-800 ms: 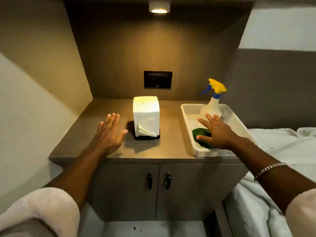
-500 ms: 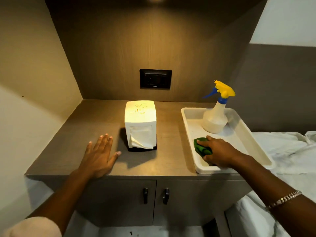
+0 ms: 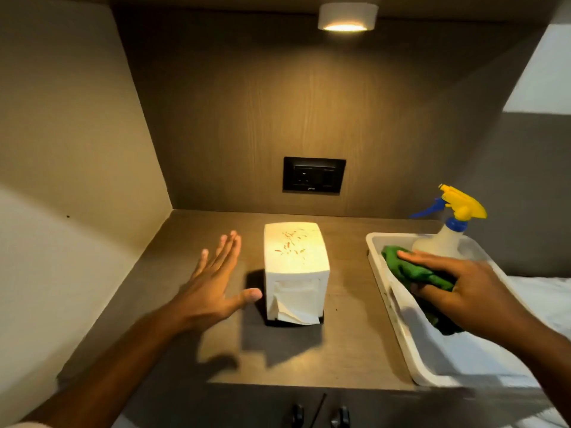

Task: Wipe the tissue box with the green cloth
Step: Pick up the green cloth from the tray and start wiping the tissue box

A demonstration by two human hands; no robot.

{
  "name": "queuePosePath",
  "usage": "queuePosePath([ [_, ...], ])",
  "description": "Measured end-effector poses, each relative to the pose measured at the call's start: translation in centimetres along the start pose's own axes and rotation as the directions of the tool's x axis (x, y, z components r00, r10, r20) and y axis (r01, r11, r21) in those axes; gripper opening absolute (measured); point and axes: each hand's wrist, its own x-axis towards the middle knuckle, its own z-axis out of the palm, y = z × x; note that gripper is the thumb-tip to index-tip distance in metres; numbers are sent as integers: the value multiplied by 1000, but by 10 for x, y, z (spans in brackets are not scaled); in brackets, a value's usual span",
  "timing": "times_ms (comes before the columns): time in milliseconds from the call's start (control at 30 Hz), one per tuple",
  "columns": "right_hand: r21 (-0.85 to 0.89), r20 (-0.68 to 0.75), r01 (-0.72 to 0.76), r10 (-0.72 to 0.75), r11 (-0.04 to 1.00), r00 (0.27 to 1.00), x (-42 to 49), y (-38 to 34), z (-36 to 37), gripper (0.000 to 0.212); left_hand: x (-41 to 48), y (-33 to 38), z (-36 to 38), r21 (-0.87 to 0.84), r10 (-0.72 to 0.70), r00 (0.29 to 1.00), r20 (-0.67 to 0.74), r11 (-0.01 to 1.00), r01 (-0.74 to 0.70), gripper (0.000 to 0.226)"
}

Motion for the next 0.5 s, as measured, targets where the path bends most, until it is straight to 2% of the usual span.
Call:
queuePosePath([
  [100,74,-5,145,-145,987,989,20,-41,8,60,29,22,-34,-25,132,990,44,991,-131,125],
  [233,112,49,241,-248,964,968,42,-75,31,63,55,38,-52,-28,157,965,210,988,-155,129],
  [333,0,158,242,-238,970,958,59,-89,50,62,64,38,-57,-64,161,949,273,987,-149,127],
  [400,-65,245,221,-200,973,949,55,-96,58,55,63,44,-57,-93,158,946,281,986,-137,127],
  [500,-85,266,184,-156,979,951,54,-101,74,55,60,40,-54,-221,106,957,270,974,-46,127],
])
